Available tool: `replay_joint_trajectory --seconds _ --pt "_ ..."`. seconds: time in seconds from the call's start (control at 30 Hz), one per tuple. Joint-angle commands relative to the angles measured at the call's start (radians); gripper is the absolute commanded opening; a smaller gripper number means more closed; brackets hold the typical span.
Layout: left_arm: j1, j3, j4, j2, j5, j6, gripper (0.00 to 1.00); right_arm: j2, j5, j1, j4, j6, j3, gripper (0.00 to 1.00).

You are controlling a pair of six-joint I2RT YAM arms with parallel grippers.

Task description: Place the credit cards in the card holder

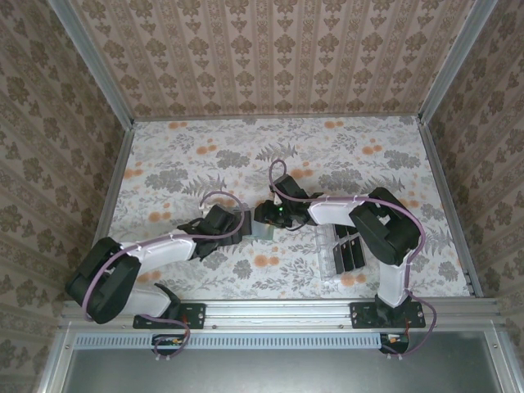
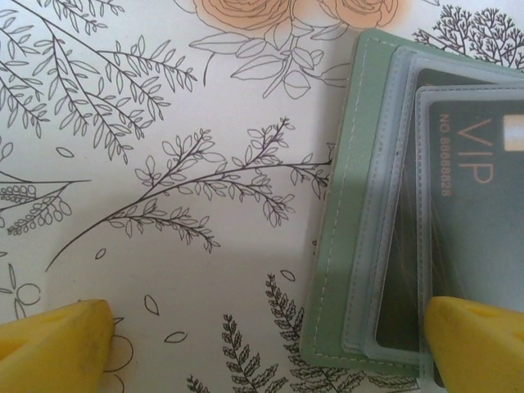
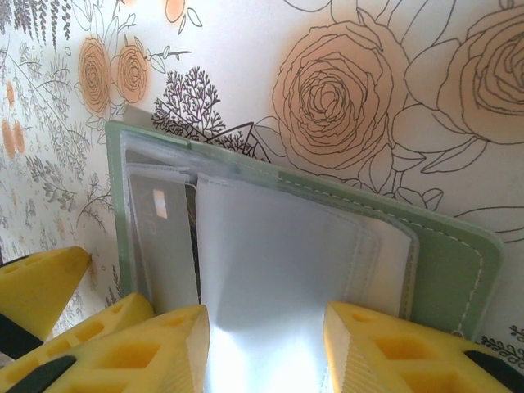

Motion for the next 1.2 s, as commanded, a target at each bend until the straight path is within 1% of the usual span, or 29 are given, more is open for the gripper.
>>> replay_joint_trajectory --seconds 0.0,0.2,0.43,0.6,0.83,0.97,1.07,1.17 --pt "-0.014 -0.011 -0.115 -0.02 0.053 -0.027 1.0 -0.001 -0.049 -0.006 -0.028 0.01 0.004 0.44" --pt "0.041 0.033 -0.166 -0.068 0.016 0.008 1.0 0.01 -0.075 -0.006 0.004 0.042 0.017 0.44" --pt "0.124 0.06 -0.17 -0.077 0.029 0.044 1.0 0.019 -0.084 -0.006 0.007 0.055 0.026 0.44" --pt "0.15 0.06 -0.162 -0.057 0.046 0.051 1.0 0.032 -0.095 -0.001 0.005 0.063 0.046 0.44" --pt "0.155 0.06 -0.141 -0.059 0.08 0.072 1.0 0.047 -0.112 0.011 -0.002 0.068 0.095 0.44" --pt "0.158 0.066 -0.108 -0.075 0.125 0.106 1.0 0.01 -0.104 0.011 -0.022 0.057 0.108 0.44" --pt "0.163 0.082 -0.095 -0.08 0.16 0.123 1.0 -0.052 -0.063 0.007 -0.063 0.033 0.105 0.44" --pt "0.173 0.088 -0.059 -0.076 0.219 0.133 1.0 -0.125 0.005 0.0 -0.129 0.005 0.09 0.44"
